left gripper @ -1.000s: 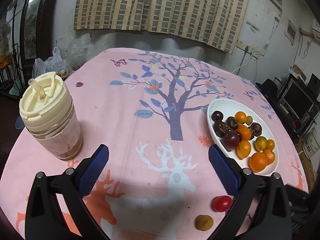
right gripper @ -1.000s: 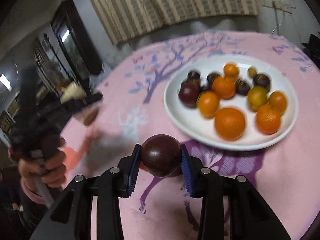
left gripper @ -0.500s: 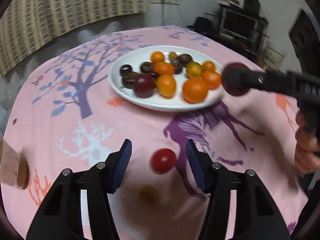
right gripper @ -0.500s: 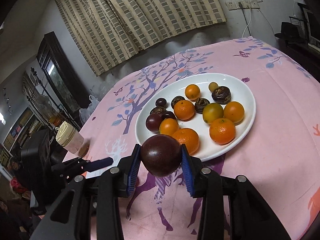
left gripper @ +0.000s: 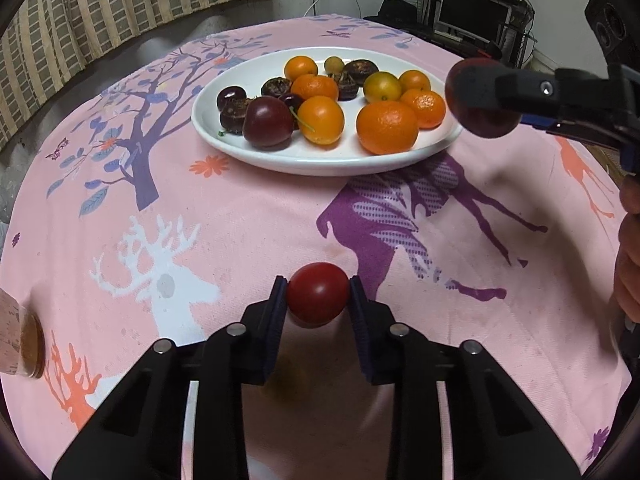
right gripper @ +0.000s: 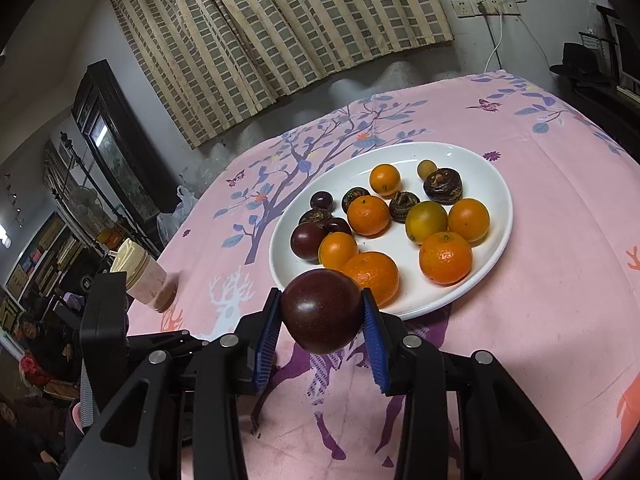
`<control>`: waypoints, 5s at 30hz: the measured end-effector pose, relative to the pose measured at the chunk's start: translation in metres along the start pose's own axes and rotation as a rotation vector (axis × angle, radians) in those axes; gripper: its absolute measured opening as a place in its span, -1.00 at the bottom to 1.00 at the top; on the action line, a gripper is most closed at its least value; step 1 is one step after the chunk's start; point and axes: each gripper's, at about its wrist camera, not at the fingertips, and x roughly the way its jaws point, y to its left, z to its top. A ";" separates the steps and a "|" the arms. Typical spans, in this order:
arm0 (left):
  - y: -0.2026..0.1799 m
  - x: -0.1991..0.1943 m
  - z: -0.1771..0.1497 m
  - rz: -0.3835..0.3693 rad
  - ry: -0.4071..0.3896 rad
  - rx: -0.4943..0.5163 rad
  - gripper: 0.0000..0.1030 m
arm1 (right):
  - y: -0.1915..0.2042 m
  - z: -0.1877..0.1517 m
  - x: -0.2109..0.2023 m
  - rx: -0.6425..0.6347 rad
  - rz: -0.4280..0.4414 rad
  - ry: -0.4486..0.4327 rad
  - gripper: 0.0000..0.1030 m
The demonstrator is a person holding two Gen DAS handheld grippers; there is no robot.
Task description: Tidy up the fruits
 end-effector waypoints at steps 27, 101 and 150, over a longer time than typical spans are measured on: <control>0.033 0.020 0.154 0.009 -0.160 -0.194 -0.42 | -0.034 0.079 0.041 -0.111 -0.237 -0.124 -0.23; 0.021 -0.041 0.110 -0.287 -0.100 -0.124 -0.52 | 0.068 0.021 0.021 -0.700 -0.052 -0.028 -0.43; 0.006 -0.067 0.007 0.243 -0.240 -0.319 0.90 | -0.014 -0.036 -0.009 -0.364 -0.292 0.027 0.93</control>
